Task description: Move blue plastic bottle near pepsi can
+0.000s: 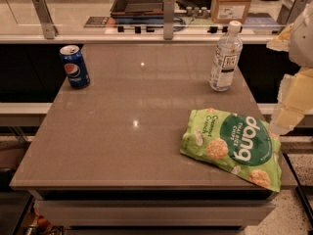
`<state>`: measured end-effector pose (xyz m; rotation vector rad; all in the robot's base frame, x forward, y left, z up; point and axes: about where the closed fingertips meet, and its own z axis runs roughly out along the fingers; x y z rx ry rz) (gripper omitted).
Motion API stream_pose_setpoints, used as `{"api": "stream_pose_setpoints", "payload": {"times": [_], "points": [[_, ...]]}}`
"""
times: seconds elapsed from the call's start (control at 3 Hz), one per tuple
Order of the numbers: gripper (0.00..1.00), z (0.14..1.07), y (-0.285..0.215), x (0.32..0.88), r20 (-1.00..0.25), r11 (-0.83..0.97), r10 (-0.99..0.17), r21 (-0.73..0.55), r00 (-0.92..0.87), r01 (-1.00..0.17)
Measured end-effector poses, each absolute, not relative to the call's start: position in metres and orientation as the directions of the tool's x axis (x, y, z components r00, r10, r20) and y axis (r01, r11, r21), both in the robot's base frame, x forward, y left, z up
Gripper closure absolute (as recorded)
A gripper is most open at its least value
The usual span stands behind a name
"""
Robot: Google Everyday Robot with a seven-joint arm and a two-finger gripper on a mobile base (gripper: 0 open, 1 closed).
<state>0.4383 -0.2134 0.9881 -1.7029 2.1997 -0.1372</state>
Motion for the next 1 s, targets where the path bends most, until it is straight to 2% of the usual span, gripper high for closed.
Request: {"api": "stream_pose_setpoints", "payload": {"times": [0.33,0.67,1.0], "points": [[0.00,0.988,-0.213,0.438,-0.217,0.271,-0.953,-0.289,-0.213,-0.918],[0.00,0.988,-0.212,0.446,-0.280,0.332,-0.927,-0.302,-0.250,-0.894],[0.00,0.977,-0.212,0.455,-0.410,0.445,-0.858,-0.296,-0.308,-0.845]]}}
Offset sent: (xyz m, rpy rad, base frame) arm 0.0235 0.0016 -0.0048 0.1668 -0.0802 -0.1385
